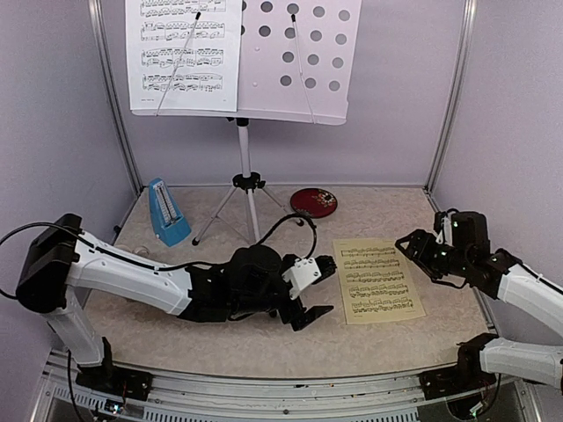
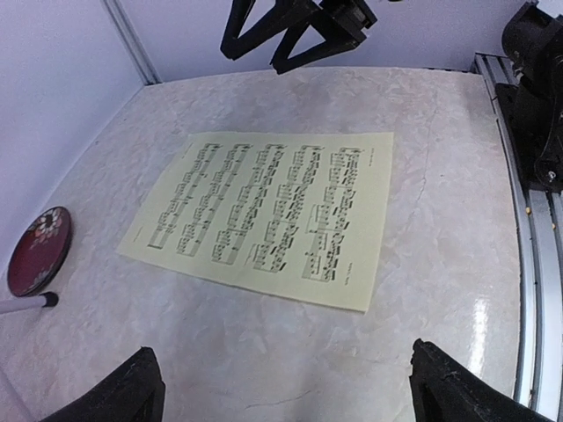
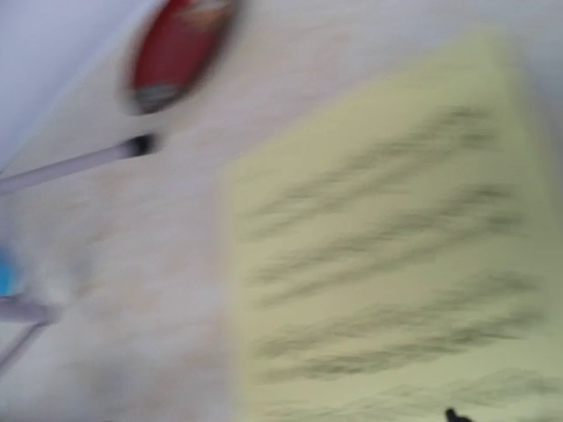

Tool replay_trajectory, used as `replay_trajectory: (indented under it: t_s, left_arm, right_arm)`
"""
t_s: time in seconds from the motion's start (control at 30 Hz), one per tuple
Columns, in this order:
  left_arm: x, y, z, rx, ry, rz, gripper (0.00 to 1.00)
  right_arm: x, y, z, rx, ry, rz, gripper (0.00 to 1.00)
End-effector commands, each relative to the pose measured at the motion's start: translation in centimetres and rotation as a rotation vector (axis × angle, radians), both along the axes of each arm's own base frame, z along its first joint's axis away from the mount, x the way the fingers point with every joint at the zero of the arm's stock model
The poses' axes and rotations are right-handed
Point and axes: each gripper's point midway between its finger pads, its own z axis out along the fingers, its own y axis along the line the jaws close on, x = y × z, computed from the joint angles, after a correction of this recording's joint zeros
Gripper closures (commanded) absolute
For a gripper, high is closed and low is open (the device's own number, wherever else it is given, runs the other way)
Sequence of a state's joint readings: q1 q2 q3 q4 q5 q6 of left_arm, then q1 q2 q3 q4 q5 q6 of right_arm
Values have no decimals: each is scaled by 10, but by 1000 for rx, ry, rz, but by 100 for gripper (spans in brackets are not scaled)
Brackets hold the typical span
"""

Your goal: Set up the instrument practice props

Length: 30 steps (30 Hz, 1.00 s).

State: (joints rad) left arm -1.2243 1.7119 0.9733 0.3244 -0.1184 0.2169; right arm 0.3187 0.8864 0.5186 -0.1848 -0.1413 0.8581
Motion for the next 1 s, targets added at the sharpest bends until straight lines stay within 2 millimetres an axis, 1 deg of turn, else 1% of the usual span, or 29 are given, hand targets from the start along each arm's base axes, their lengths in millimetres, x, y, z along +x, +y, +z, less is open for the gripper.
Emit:
replay_trajectory:
  t_s: [0.0, 0.1, 0.13, 0.2, 0.27, 0.4, 0.6, 0.63, 0.7, 0.77, 0.83, 0.9, 0.97]
  left_arm:
    - [-12, -46, 7, -74, 32, -107, 6]
    - [-10, -64, -6, -60, 49, -124, 6]
    - [-10, -68, -10, -58, 55, -128, 6]
    - [-9, -72, -16, -58, 63, -131, 6]
    - [-7, -76, -22, -62, 70, -131, 6]
    - [7, -84, -35, -70, 114, -119, 6]
    - [18, -99, -59, -53, 149, -128, 8]
    - [19, -101, -68, -40, 157, -128, 8]
    - [22, -106, -79, -26, 170, -125, 9]
    - [24, -108, -92, -15, 188, -125, 10]
    - [26, -108, -103, -8, 207, -122, 10]
    - [26, -108, -113, 1, 223, -119, 10]
    - [26, -108, -120, 10, 233, -120, 11]
  right_arm:
    - [-30, -37, -48, -104, 184, -1, 22]
    - [-35, -61, -62, -115, 246, -73, 21]
    - [-38, -67, -67, -117, 271, -102, 19]
    - [-44, -77, -78, -122, 315, -154, 16]
    - [-51, -81, -90, -123, 358, -189, 17]
    - [-54, -73, -105, -89, 384, -150, 22]
    - [-64, -74, -130, -93, 435, -157, 23]
    - [-66, -71, -133, -74, 439, -152, 23]
    - [-69, -63, -141, -25, 450, -129, 25]
    - [-69, -51, -142, 33, 446, -87, 29]
    - [-69, -46, -141, 72, 444, -75, 33]
    - [-67, -41, -137, 106, 427, -64, 37]
    - [-63, -37, -130, 134, 400, -55, 44]
